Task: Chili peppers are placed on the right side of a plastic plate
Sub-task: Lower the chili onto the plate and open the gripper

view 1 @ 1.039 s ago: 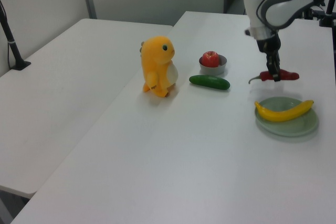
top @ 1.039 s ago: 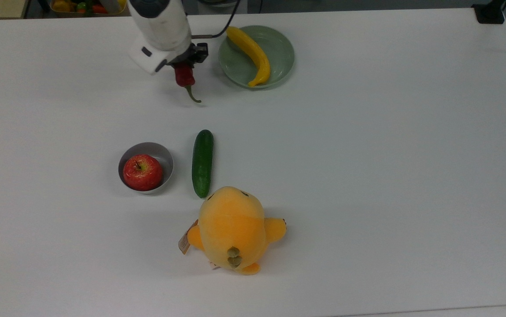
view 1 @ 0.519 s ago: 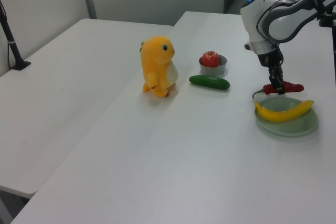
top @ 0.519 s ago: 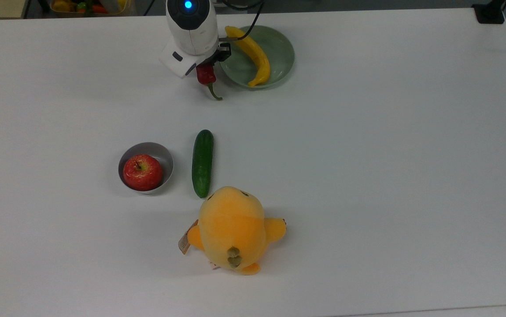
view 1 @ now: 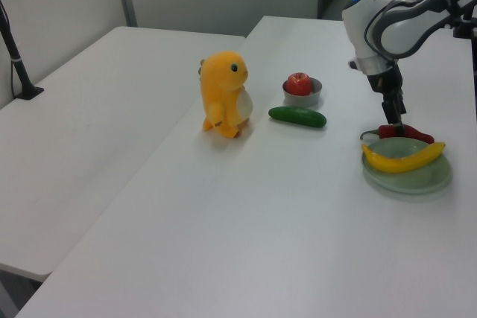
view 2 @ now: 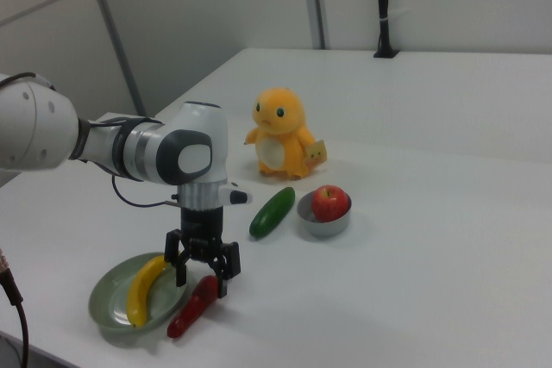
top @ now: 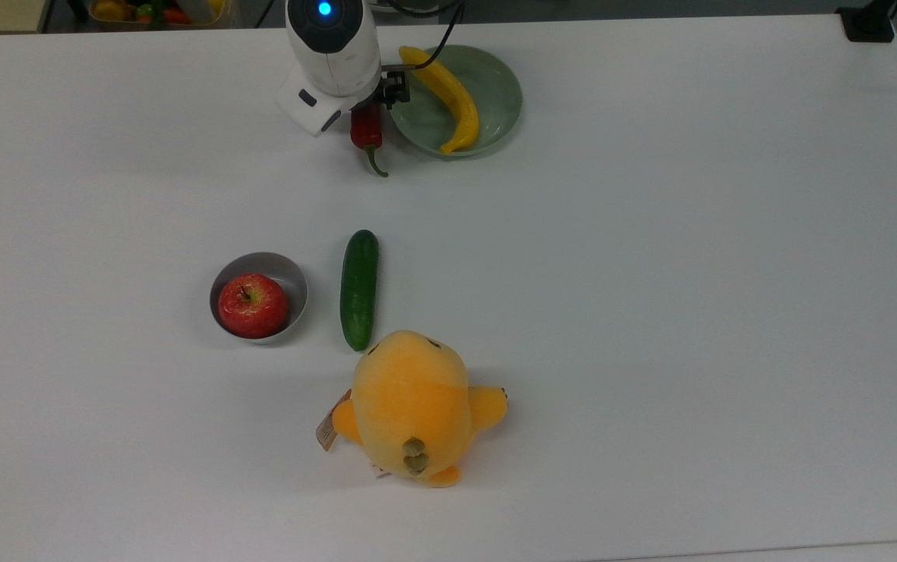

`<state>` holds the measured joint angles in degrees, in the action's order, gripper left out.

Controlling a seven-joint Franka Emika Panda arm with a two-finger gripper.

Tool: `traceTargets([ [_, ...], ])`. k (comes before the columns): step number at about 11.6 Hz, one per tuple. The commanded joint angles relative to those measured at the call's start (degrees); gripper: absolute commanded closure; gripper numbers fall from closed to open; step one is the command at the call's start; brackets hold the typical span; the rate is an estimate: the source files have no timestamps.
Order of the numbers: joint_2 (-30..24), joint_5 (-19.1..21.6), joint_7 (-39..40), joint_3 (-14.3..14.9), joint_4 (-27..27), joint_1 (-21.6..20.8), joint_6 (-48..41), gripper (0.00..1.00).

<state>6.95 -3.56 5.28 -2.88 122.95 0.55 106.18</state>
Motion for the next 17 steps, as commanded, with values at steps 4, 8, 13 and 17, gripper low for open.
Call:
traceTargets([
  [4,-3.9,0.7,-10.6,0.1,-10.9,0.8,-0.5,0.00],
  [8,-10.6,4.0,-16.2,3.0,-11.7,-2.1,5.8,0.00],
  [13,-10.7,5.7,-15.2,10.1,-13.3,-8.9,5.8,0.00],
  [17,-8.6,5.7,-15.1,0.1,-13.3,-0.8,5.6,0.00],
])
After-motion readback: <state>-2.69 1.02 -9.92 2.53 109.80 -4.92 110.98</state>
